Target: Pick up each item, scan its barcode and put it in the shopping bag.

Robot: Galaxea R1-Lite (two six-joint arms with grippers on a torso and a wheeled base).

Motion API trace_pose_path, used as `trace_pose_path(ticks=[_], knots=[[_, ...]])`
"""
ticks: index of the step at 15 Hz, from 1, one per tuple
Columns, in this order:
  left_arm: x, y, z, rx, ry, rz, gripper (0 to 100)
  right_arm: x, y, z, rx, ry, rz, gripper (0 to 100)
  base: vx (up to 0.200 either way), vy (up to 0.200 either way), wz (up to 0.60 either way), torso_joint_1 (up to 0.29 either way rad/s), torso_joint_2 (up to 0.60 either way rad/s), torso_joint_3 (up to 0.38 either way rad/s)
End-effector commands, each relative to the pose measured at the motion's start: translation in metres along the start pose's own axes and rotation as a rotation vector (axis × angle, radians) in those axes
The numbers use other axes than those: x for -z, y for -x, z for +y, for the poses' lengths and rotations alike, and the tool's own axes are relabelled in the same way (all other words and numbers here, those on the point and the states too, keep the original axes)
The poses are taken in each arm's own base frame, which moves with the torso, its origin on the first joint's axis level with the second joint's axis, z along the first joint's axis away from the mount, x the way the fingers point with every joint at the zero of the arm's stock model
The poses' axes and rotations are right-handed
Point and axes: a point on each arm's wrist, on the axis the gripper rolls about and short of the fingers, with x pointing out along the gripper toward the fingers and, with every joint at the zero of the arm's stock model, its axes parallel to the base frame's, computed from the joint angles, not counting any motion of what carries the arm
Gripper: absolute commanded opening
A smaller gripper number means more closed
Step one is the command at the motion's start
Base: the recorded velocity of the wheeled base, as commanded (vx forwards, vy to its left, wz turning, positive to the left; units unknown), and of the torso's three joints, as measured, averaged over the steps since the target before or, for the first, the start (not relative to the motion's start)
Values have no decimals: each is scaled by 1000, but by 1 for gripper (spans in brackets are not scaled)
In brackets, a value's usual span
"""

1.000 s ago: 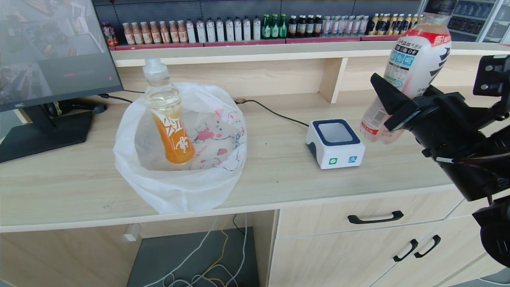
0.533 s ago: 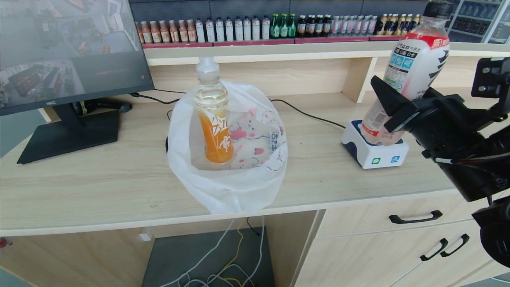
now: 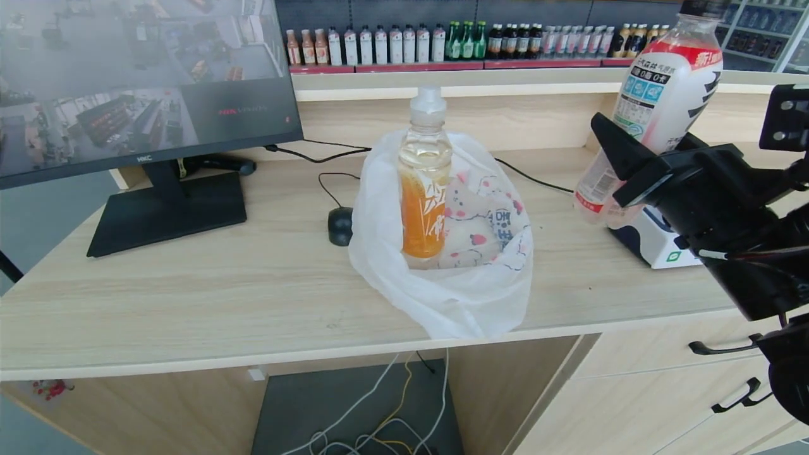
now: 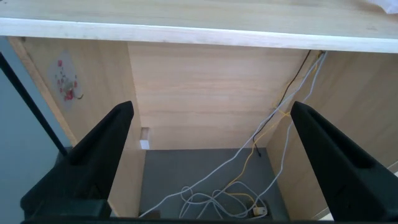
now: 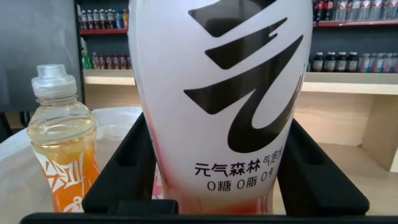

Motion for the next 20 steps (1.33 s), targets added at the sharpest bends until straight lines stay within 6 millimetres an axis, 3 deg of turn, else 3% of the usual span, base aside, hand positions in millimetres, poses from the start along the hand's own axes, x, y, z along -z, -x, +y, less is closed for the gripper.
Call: trace_pose_path(ticks=[1,6,9,15,20], knots=[[0,0,0,0,-1,0,100,-5,0,0,2,0,-15,0,0,0,0,0,0,0],[0,0,0,0,-2,0,100,-5,-10,2,-9,-3,-40,0,0,0,0,0,0,0],[0,0,0,0,-2,0,100,-1,-23,16,-46,-27,-54,0,0,0,0,0,0,0],[0,0,0,0,-2,0,100,30,-42,32,-85,-42,-11,0,0,0,0,0,0,0],[0,0,0,0,-2,0,100,70,-58,45,-107,-55,45,0,0,0,0,0,0,0]])
